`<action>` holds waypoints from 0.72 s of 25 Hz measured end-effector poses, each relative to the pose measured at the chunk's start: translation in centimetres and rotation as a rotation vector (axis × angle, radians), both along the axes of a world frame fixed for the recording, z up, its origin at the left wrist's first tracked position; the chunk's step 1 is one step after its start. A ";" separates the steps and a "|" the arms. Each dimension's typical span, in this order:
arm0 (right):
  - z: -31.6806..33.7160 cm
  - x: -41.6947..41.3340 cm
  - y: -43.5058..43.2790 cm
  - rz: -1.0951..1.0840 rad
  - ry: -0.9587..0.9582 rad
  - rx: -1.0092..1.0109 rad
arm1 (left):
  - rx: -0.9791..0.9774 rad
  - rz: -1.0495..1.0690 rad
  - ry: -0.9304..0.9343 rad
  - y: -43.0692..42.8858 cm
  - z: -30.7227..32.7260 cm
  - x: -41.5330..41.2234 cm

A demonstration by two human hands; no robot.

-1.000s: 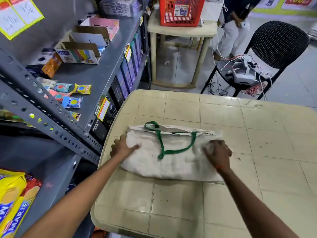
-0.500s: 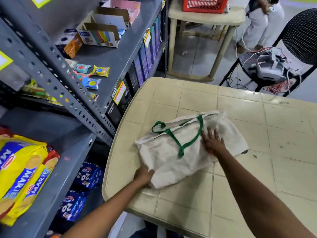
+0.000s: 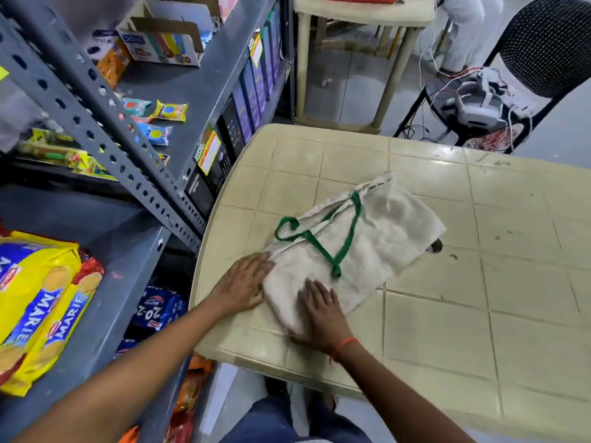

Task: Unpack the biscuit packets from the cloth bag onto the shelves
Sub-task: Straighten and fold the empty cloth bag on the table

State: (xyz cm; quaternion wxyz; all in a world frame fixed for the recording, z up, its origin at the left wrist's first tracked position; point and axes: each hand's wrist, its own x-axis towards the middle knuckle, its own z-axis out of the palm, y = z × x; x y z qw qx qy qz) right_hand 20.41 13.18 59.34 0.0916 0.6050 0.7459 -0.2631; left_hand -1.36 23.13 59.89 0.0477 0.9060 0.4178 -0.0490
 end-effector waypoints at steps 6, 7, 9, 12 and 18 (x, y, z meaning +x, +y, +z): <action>0.9 1.0 1.2 -0.187 0.247 0.043 | -0.042 -0.237 0.207 3.3 2.2 3.3; 2.1 1.6 1.5 -0.223 0.279 0.051 | -0.075 -0.253 0.230 3.3 2.8 3.6; 3.6 3.3 1.7 -0.290 0.367 -0.019 | -0.200 -0.284 0.243 2.7 4.1 4.2; 4.8 5.2 0.8 -0.409 0.429 -0.244 | -0.521 -0.114 0.170 0.8 6.1 5.6; 6.0 9.5 1.3 -0.650 0.555 -0.528 | -0.974 -0.073 0.233 3.0 8.3 8.1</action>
